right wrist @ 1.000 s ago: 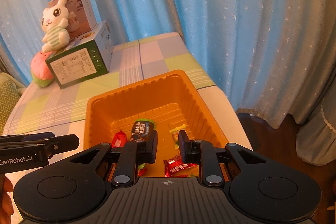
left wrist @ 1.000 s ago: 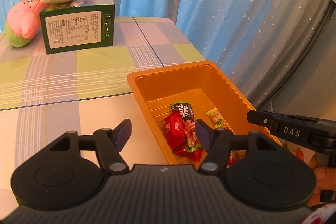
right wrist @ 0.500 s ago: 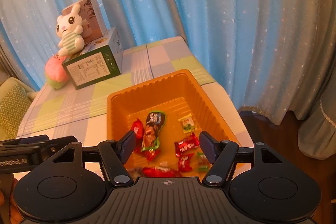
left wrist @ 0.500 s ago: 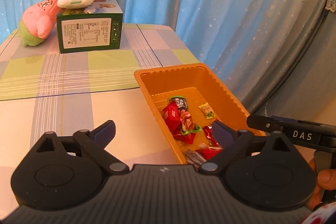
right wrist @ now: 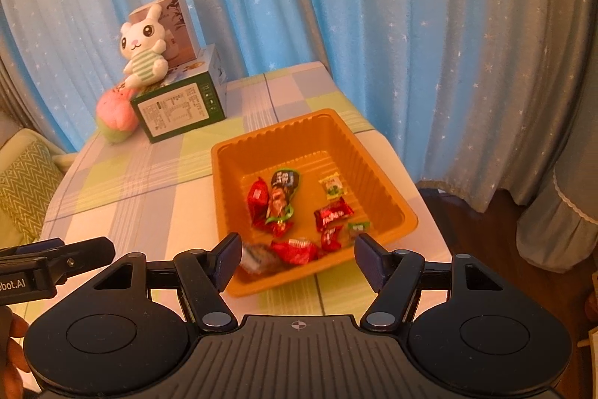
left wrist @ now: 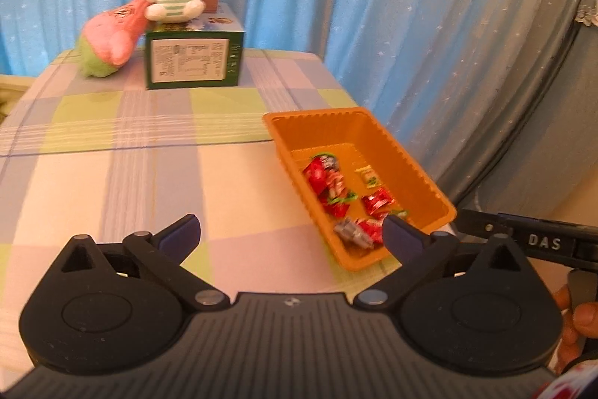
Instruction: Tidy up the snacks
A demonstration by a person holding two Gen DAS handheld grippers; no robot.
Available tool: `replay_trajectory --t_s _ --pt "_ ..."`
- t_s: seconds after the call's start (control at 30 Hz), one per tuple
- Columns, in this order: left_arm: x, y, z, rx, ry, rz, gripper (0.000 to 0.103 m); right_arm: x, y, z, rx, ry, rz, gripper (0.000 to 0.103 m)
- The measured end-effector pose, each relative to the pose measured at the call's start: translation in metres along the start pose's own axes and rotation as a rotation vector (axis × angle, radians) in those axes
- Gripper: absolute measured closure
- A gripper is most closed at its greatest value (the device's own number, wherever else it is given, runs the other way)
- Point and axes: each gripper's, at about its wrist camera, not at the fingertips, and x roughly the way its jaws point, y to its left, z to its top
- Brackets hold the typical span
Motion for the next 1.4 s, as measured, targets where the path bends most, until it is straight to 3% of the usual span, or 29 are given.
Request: replay_trajectory --t_s 0.43,0.8,1.4 --pt "-0.061 0.006 -0.039 0.008 -0.007 0.117 0.001 -0.052 0.029 -0.041 -0.028 0.01 0.011 0.029" --pt "-0.093 0.01 -0.06 -0.034 -0.005 0.131 0.001 -0.082 0.047 -0.06 -0.065 0.015 -0.001 0.026" --pt "-0.114 -0.002 -0.079 0.022 -0.012 0.146 0.0 -0.106 0.059 -0.077 -0.085 0.005 0.008 0.025"
